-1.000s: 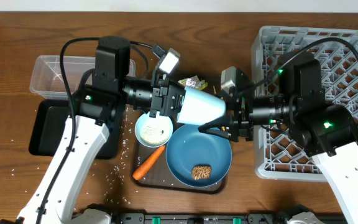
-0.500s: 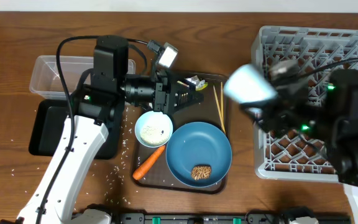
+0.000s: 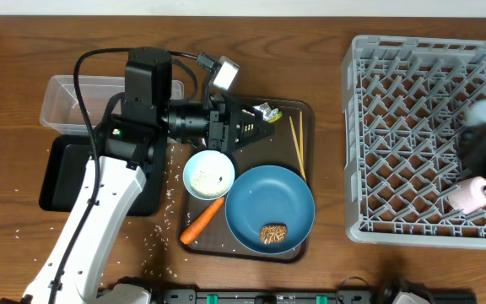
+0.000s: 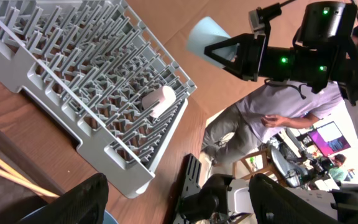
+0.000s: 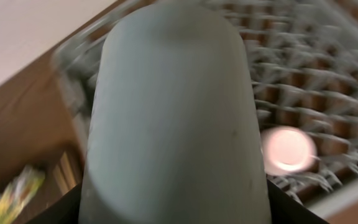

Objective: Sort waste into correct bins and load items into the dishwasher rack

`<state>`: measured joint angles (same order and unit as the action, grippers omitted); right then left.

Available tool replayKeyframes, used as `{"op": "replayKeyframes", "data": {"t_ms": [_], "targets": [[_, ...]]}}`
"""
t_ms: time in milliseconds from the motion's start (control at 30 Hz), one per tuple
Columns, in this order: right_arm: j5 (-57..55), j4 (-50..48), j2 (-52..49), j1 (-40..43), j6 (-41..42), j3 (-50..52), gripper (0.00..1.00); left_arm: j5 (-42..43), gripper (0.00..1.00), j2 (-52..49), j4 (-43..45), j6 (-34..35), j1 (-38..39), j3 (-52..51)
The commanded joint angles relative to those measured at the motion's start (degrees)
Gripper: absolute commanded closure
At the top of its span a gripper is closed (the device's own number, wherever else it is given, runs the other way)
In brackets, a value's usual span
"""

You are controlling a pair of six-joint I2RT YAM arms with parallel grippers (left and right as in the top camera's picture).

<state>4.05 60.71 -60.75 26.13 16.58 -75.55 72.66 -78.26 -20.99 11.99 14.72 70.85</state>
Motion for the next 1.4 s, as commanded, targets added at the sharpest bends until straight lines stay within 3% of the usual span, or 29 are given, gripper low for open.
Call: {"op": "replayKeyframes", "data": {"t_ms": [0,267,600,867,1100,1133,1200,1267,1367], "targets": [[-3.2,0.2,-1.7,6.3,6.0,-0.5,0.5,-0.2,0.27,0.3,0.0,-0.3,-0.3,0.7],[-0.4,0.1,-10.9,18.2,13.4,-0.5,0.52,-0.3,0.26,0.3,-0.9,-0.3,-0.3,0.7],[13.2,-3.7,-22.5,29.9,15.8,-0.5,0.52,-0.3,0.26,0.3,-2.3,-0.3,-0.3,0.6],[15.8,-3.7,-30.4,34.0,16.0,-0.5,0.51,-0.3,0.26,0.3,-2.3,-0.3,-0.3,0.6],[15.9,-5.8,-34.9,34.6,16.2,-0.5,0.45,-0.3,0.25,0.3,-2.3,-0.3,-0.3,0.6],[16.0,-5.8,-35.4,34.7,16.2,-0.5,0.43,-0.3,0.26,0.3,-2.3,-0.3,-0.3,0.6],[17.0,-5.7,-36.0,35.0,16.2,-0.5,0.22,-0.3,0.25,0.3,-2.3,-0.3,-0.3,0.6],[19.2,-6.0,-35.9,35.5,16.2,-0.5,0.07,-0.3,0.26,0.3,-2.3,-0.3,-0.3,0.6],[26.9,-7.7,-35.3,36.3,15.4,-0.5,0.01,-0.3,0.25,0.3,-2.3,-0.3,-0.3,0.6]]}}
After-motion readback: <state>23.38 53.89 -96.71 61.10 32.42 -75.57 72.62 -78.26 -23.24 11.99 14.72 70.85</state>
